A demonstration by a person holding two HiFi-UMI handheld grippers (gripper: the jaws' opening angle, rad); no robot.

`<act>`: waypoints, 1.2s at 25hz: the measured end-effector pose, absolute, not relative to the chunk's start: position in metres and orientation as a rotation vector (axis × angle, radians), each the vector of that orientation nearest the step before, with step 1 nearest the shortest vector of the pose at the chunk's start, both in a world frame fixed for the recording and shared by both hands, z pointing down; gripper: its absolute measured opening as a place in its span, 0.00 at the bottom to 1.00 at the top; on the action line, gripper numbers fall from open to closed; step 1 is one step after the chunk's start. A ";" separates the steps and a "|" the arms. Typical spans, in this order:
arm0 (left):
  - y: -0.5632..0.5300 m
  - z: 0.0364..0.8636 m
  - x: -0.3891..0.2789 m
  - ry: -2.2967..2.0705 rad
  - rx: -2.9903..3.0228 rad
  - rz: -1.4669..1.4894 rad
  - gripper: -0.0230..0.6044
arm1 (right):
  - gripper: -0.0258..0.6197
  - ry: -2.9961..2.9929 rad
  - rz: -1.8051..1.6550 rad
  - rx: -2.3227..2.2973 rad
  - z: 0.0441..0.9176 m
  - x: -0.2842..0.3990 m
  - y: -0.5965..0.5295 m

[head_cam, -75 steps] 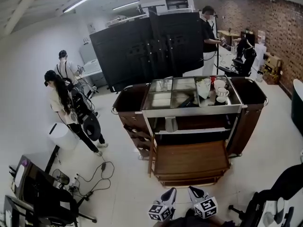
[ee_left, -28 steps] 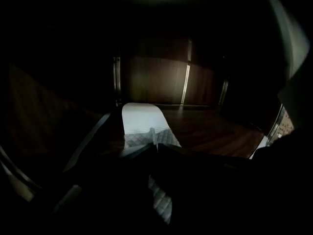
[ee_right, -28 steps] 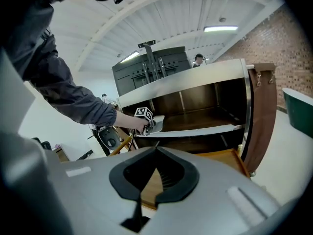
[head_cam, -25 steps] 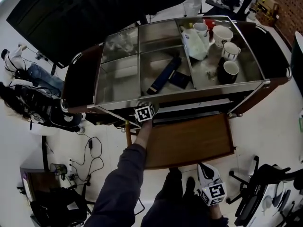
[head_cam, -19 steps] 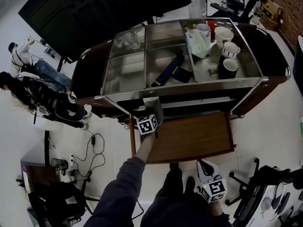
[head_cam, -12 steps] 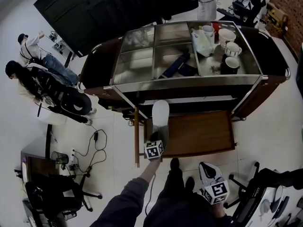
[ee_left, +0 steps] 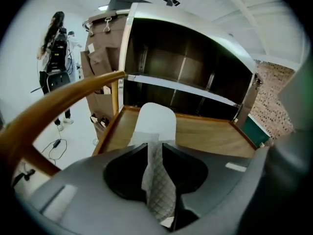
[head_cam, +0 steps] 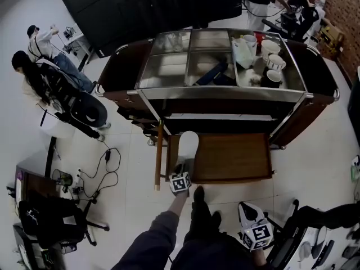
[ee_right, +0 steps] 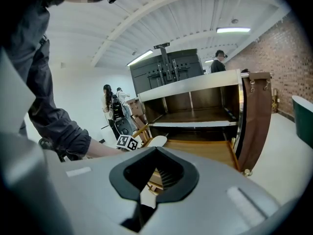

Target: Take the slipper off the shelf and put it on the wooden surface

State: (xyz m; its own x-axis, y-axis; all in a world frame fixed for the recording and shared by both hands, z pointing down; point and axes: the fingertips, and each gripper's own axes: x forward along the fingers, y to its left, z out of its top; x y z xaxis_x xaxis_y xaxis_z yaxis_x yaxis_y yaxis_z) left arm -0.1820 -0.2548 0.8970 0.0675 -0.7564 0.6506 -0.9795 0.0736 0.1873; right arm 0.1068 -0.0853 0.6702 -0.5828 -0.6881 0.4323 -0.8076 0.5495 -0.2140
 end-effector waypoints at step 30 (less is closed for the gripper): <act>-0.025 0.629 -0.030 -1.585 2.266 0.121 0.07 | 0.04 -2.711 0.364 1.068 0.618 0.036 -0.042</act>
